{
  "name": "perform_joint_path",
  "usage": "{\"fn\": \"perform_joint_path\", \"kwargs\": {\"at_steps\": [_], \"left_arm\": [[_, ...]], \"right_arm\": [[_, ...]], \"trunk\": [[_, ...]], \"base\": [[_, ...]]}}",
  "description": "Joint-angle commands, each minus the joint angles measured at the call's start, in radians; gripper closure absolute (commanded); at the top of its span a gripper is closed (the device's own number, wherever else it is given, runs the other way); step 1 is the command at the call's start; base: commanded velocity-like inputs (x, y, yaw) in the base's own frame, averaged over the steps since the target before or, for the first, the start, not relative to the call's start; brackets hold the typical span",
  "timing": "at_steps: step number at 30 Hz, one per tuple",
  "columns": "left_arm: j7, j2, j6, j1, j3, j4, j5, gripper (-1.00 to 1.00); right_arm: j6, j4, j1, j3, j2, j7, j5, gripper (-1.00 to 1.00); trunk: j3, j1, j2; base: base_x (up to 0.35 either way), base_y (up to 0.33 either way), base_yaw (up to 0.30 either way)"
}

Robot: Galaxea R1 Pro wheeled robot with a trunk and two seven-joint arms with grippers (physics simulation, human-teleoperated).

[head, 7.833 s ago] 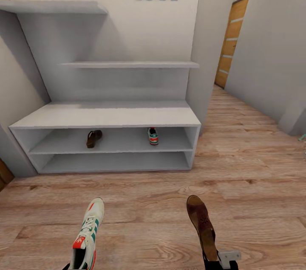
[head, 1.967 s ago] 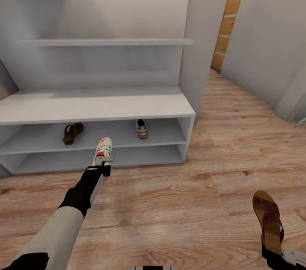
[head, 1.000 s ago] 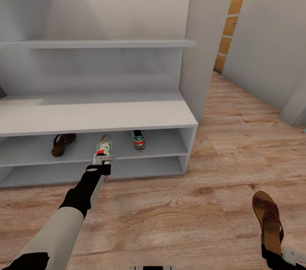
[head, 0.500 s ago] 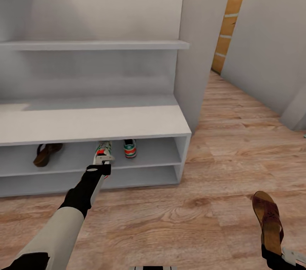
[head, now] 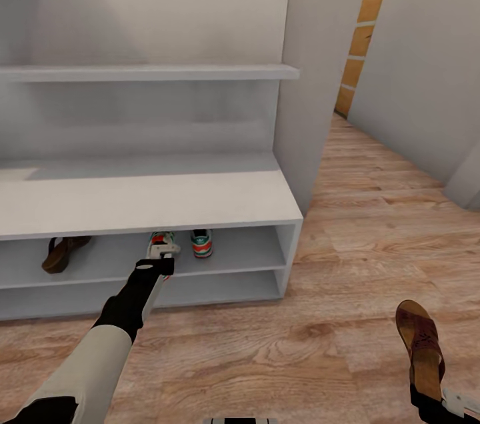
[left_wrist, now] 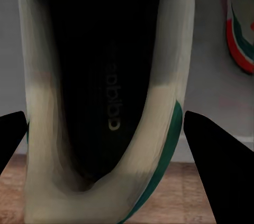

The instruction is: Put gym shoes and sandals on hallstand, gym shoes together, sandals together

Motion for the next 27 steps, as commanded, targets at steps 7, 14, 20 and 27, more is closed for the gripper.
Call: {"fn": "perform_joint_path", "kwargs": {"at_steps": [7, 14, 20, 27], "left_arm": [[-0.007, -0.001, 0.005, -0.001, 0.004, -0.002, -0.009, 1.0], [-0.006, -0.001, 0.005, 0.0, 0.004, -0.002, -0.009, 1.0], [-0.006, -0.001, 0.004, 0.0, 0.004, -0.001, -0.009, 1.0], [-0.005, -0.001, 0.004, 0.0, 0.004, -0.001, -0.009, 1.0]], "right_arm": [[-0.002, 0.0, -0.001, 0.002, 0.0, -0.003, -0.013, 1.0], [-0.002, 0.001, -0.001, 0.002, 0.0, -0.002, -0.013, 1.0], [-0.002, 0.001, -0.001, 0.002, 0.0, -0.002, -0.013, 1.0], [-0.002, 0.001, -0.001, 0.0, 0.0, -0.003, -0.013, 1.0]], "trunk": [[-0.001, 0.0, 0.0], [-0.014, 0.001, -0.001], [-0.018, 0.001, -0.001], [-0.018, 0.001, -0.001]], "base": [[0.009, 0.0, 0.0], [0.0, 0.0, 0.0], [0.0, 0.0, 0.0], [0.084, 0.0, 0.0]]}}
